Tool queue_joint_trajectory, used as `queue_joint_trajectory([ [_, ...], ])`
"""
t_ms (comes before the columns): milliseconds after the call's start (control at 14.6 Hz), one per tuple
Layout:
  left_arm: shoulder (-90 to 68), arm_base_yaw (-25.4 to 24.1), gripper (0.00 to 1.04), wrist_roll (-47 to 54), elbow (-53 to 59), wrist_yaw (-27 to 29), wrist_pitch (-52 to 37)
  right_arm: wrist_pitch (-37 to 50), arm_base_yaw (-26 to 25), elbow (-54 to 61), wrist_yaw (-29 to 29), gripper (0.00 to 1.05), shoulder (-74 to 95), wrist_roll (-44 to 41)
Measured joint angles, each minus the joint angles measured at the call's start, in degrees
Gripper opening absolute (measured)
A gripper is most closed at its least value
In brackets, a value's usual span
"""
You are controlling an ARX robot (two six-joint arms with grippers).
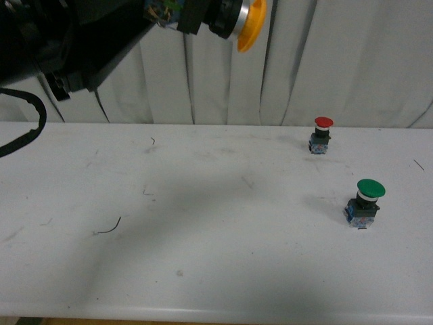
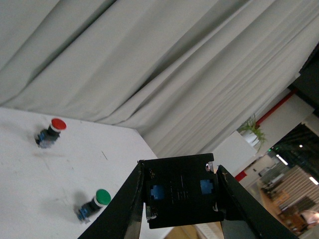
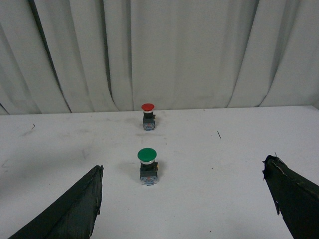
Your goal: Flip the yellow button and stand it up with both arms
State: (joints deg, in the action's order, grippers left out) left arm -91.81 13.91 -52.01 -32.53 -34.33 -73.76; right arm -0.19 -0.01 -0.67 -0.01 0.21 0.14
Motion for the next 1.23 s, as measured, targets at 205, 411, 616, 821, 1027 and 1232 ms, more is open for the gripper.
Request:
queue_joint_trajectory([
  [205,-2.8,0.5,0.35,-5.8,0.6,0.3,0.3,0.0,0.0,0.0,0.0,0.98,0.0,0.0],
  [411,-3.6,0.6,0.35,-6.9,0.6,0.3,0.2,0.0,0.0,0.0,0.0,0.98,0.0,0.0],
  [616,-3.8,0.6,0.35,-7.9,0.5,0.8,0.2,0.0,0.0,0.0,0.0,0.98,0.0,0.0],
  [821,-3.8,0.6,0.35,-8.0,0.1,1.3,0.2,0.0,0.0,0.0,0.0,0.98,0.0,0.0],
  [1027,-3.8,1.0,0.35,-7.7,-0.1,1.6,0.2,12.3,-5.1,-0.3,-12.7,0.98,8.7,-0.3],
  [1232,-3.8,1.4,0.35,-7.6,-0.3,2.2,0.2,44.3,-0.3,-8.7,-11.3,0.98,44.6,0.2],
])
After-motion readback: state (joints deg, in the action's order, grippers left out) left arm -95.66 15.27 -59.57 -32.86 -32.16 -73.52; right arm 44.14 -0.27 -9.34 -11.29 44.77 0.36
